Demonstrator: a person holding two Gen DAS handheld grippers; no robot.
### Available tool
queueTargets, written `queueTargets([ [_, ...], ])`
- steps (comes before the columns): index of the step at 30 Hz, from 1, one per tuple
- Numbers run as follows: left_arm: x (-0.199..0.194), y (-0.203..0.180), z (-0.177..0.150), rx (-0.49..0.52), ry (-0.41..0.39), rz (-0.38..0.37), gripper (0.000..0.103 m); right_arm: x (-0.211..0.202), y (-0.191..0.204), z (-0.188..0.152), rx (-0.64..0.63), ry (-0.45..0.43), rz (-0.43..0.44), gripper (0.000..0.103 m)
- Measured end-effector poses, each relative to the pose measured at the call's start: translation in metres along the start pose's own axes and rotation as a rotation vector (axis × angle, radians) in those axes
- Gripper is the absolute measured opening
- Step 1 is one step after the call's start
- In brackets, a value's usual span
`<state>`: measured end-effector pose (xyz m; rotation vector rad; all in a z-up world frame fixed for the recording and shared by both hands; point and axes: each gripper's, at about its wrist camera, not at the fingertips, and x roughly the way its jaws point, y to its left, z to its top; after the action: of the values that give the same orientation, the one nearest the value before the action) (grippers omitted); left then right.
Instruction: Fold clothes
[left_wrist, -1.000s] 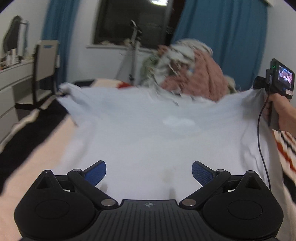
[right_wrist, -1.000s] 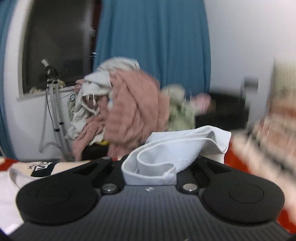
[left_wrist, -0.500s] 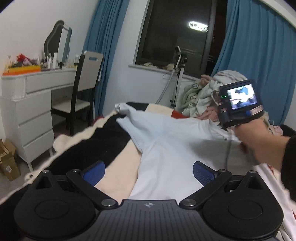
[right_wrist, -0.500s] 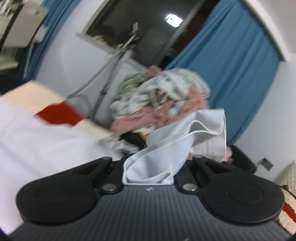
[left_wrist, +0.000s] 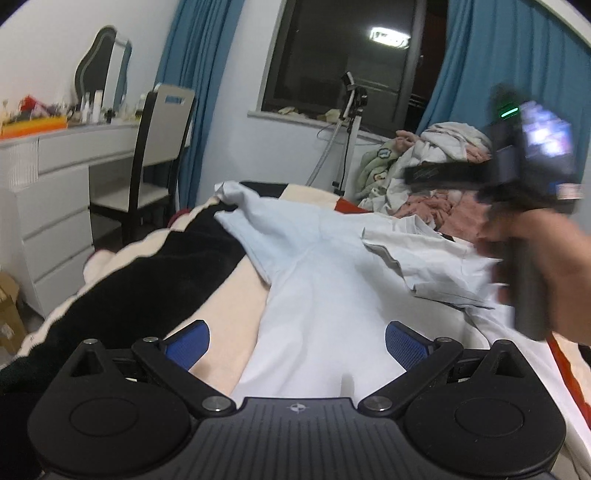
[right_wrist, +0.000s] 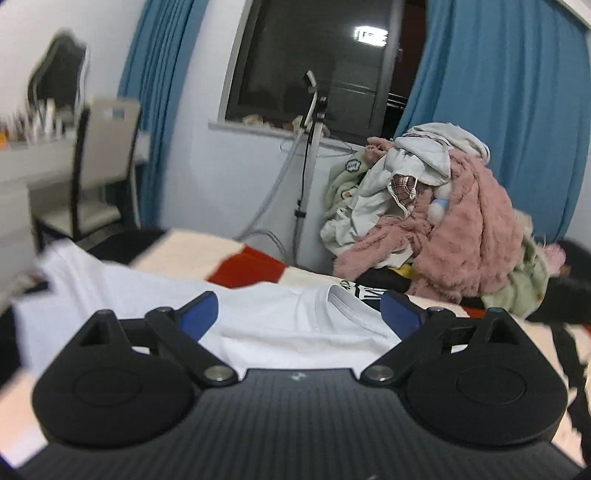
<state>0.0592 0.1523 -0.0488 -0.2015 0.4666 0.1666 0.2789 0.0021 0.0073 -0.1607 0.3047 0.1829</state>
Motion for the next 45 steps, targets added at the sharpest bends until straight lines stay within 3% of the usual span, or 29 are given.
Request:
queueTargets([
  [5, -0.022, -0.003, 0.003, 0.029, -0.012, -0.029, 0.101, -0.108, -0.033, -0.010, 0.097, -0.040, 0.048, 0.096],
  [11, -0.080, -0.007, 0.000, 0.040, -0.050, -0.070, 0.102, -0.252, -0.067, -0.057, 0.212, -0.076, 0.101, 0.096],
  [17, -0.127, -0.027, -0.010, 0.096, -0.126, -0.020, 0.101, -0.350, -0.072, -0.114, 0.202, -0.104, 0.039, 0.096],
  [21, -0.147, -0.032, -0.022, 0.085, -0.106, -0.056, 0.101, -0.367, -0.079, -0.141, 0.264, -0.065, 0.050, 0.096],
  [26, -0.162, -0.054, -0.035, 0.196, -0.100, -0.059, 0.100, -0.369, -0.086, -0.137, 0.240, -0.087, 0.016, 0.096],
  [31, -0.164, -0.086, -0.044, 0.317, -0.087, -0.118, 0.093, -0.387, -0.140, -0.131, 0.421, -0.117, 0.000, 0.096],
  [34, -0.173, -0.120, -0.059, 0.376, -0.077, -0.222, 0.093, -0.402, -0.183, -0.134, 0.548, -0.136, -0.028, 0.096],
  [37, -0.181, -0.157, -0.077, 0.440, -0.054, -0.332, 0.091, -0.414, -0.213, -0.143, 0.590, -0.153, -0.130, 0.096],
  [40, -0.180, -0.200, -0.101, 0.462, 0.034, -0.458, 0.083, -0.417, -0.231, -0.153, 0.591, -0.160, -0.215, 0.096],
  [45, -0.177, -0.271, -0.154, 0.566, 0.127, -0.659, 0.067, -0.407, -0.245, -0.166, 0.596, -0.143, -0.201, 0.096],
])
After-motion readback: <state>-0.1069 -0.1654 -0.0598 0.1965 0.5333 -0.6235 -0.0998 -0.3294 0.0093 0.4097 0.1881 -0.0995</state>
